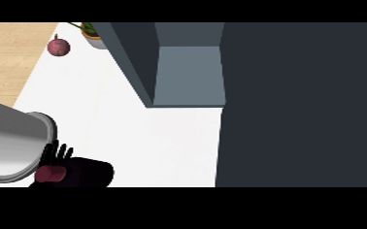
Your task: Pick up the wine, place it into the cabinet and close the cabinet
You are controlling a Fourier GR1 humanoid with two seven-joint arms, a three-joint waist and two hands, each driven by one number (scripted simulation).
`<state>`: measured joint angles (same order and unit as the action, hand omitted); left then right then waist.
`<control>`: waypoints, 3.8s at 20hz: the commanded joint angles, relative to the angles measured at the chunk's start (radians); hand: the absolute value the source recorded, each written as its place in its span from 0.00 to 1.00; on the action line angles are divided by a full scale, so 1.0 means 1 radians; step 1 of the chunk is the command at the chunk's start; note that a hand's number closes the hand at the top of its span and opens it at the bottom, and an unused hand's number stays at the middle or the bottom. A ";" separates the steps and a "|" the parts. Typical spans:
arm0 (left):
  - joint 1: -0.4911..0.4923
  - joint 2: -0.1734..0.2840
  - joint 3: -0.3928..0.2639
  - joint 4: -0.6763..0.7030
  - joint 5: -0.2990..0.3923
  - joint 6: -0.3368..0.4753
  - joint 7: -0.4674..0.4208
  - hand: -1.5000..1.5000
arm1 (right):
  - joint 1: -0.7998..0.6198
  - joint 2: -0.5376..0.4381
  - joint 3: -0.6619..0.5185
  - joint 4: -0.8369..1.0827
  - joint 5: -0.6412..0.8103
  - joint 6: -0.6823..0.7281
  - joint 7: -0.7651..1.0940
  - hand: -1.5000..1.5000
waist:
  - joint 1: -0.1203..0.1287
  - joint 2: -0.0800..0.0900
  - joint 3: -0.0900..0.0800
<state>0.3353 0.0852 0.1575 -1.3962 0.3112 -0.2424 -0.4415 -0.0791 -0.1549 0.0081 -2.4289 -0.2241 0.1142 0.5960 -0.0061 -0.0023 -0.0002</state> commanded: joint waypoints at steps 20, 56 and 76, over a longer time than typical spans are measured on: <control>-0.128 0.007 -0.002 0.212 0.055 -0.171 -0.052 1.00 | -0.003 0.000 -0.018 -0.161 -0.087 -0.009 0.101 0.00 | 0.000 0.000 -0.001; -0.185 -0.023 -0.120 -0.353 -0.080 0.073 0.142 1.00 | 0.052 0.019 -0.076 -0.075 -0.112 0.058 0.000 0.00 | 0.005 0.000 0.001; -0.552 -0.085 -0.578 -0.466 -0.193 0.622 0.518 1.00 | 0.016 0.038 -0.039 -0.128 -0.088 0.017 0.101 0.00 | -0.005 0.001 0.000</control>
<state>-0.1215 0.0010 -0.3699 -1.8914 0.1134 0.2792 0.0272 -0.0717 -0.1093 -0.0236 -2.4179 -0.2281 0.1560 0.6041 -0.0110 -0.0023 0.0004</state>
